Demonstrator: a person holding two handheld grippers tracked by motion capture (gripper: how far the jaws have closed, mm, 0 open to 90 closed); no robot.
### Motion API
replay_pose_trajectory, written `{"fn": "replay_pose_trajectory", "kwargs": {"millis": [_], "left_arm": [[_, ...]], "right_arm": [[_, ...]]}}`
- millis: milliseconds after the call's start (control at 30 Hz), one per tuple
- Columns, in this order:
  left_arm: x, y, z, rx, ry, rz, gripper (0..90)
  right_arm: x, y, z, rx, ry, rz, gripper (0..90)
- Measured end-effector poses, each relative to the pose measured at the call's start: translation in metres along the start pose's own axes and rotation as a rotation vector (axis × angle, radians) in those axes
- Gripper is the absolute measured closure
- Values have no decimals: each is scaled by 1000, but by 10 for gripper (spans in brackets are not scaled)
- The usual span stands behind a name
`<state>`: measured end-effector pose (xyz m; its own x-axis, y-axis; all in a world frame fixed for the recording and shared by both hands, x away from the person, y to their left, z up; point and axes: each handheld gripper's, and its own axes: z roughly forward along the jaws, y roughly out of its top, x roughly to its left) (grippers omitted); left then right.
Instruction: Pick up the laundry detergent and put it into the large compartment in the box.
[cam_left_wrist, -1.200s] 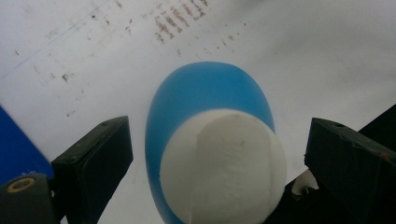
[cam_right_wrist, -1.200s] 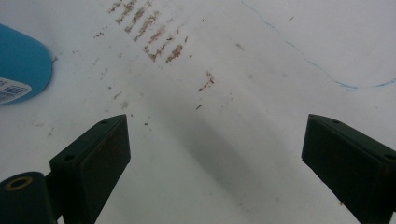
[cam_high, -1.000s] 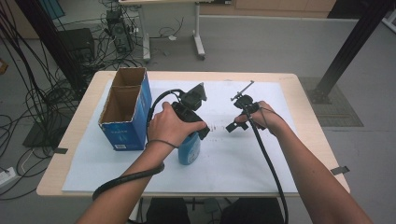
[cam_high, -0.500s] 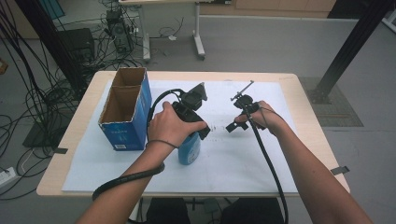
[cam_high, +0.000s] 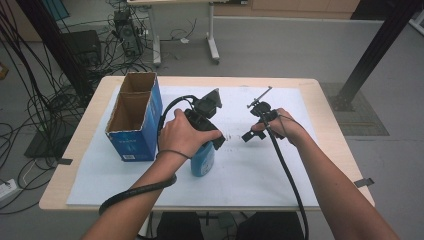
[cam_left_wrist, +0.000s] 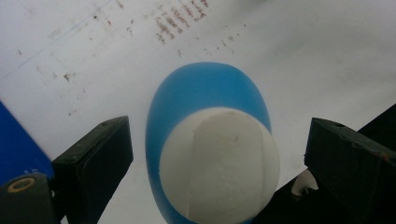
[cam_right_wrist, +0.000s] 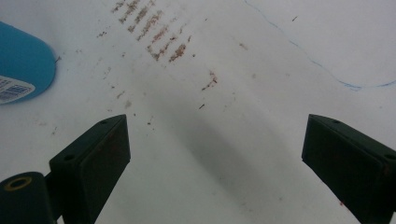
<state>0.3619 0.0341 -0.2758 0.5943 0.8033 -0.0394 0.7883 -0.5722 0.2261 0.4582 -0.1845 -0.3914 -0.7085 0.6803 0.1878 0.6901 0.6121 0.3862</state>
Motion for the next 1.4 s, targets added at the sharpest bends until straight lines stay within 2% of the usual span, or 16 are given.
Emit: {"fn": "replay_pose_trajectory", "kwargs": {"millis": [600,1067,1400], "left_arm": [[-1,0,-2,-7,-1,-2,85],[2,1,4,10,10,-6,94],[3,1,6,21,6,-7,162]], "right_arm": [[0,0,-1,1,-4,-1,73],[-1,0,0,3,0,-2,75],[0,1,0,5,-1,-3,76]]}}
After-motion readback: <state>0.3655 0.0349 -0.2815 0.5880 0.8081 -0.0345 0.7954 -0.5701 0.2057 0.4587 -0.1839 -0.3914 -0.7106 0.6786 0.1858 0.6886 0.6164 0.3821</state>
